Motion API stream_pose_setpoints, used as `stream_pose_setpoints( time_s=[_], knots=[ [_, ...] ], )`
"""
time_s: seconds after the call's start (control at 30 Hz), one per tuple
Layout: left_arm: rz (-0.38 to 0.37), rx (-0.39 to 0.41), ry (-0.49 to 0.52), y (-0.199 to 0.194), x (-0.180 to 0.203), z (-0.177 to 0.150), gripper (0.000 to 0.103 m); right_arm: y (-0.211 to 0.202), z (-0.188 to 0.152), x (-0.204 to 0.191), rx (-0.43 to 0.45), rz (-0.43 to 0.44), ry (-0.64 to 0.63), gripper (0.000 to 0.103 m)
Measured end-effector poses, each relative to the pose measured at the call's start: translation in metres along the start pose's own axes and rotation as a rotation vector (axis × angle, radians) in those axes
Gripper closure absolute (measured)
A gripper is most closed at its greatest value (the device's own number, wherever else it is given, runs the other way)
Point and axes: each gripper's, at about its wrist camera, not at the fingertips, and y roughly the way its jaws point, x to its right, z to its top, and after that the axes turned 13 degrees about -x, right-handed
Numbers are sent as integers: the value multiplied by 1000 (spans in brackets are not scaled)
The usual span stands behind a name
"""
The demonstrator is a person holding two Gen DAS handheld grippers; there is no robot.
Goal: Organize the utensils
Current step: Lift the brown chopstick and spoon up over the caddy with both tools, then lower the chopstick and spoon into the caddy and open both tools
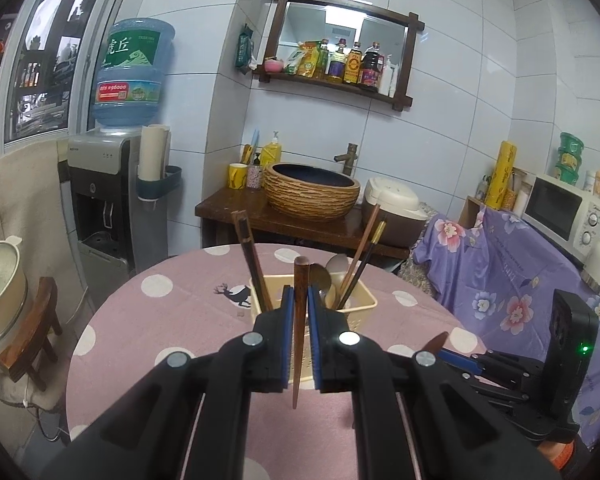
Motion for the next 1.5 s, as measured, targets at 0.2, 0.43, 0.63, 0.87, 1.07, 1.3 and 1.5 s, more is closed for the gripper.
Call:
stream_pose_setpoints(
  time_s=[0.2, 0.43, 0.63, 0.87, 1.07, 1.3, 1.5],
  knots=[
    [-48, -6, 20, -6, 5, 19, 95, -10, 22, -12, -1, -3, -43, 87],
    [-76, 34, 37, -22, 11, 52, 95, -25, 57, -19, 26, 35, -56, 87],
    [-93, 86, 23, -38, 11, 103, 95, -40, 107, -26, 73, 9, -77, 87],
    [-51, 139, 22, -37, 12, 154, 95, -40, 163, -25, 114, -43, -74, 87],
    [-41, 114, 9, -3, 5, 145, 95, -5, 159, -16, 116, -78, -57, 87],
    [7, 65, -3, 43, -5, 105, 95, 48, 131, -9, 56, -87, -32, 87],
    [32, 23, 3, 69, -13, 73, 95, 73, 106, -6, 17, -79, -23, 89]
  ],
)
